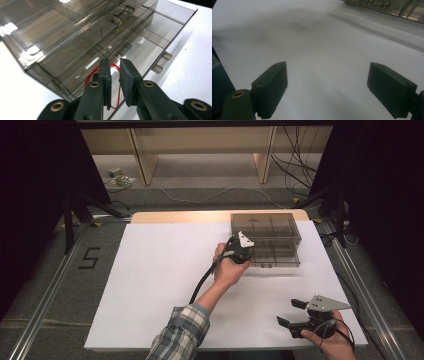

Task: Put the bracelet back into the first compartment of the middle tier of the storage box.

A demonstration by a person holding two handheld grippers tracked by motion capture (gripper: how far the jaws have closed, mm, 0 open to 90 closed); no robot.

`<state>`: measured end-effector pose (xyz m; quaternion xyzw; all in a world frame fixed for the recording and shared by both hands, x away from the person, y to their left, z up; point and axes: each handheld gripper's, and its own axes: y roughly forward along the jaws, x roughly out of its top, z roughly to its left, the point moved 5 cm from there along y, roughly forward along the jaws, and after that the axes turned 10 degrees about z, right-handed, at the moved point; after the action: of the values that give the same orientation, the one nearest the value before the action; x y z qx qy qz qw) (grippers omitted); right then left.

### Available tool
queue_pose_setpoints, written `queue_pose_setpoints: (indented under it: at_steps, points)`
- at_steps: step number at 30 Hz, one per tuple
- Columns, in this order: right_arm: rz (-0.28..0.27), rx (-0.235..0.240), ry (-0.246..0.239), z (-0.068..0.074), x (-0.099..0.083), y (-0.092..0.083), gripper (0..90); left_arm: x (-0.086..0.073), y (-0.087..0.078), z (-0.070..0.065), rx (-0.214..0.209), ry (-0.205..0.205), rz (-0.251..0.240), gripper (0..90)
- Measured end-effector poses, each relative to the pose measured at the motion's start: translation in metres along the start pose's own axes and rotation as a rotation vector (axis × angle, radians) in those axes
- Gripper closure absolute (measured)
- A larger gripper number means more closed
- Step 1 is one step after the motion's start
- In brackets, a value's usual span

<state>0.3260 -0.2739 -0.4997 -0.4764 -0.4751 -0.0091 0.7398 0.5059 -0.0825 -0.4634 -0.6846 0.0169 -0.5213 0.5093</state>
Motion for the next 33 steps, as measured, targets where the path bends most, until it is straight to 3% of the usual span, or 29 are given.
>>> queue_pose_setpoints:
  at_steps: [18, 25, 33]
  points:
    - [-0.003, -0.004, -0.001, 0.000, 0.000, 0.001, 17.4, -0.004, -0.032, 0.010, -0.003, -0.034, -0.035, 58.0]
    - [-0.005, -0.004, 0.002, 0.000, 0.000, 0.000, 17.4, -0.011, -0.046, 0.014, 0.010, -0.055, -0.033, 39.0]
    - [-0.002, -0.005, 0.004, -0.001, 0.000, 0.000, 17.4, -0.028, -0.069, 0.023, 0.043, -0.072, -0.043, 26.1]
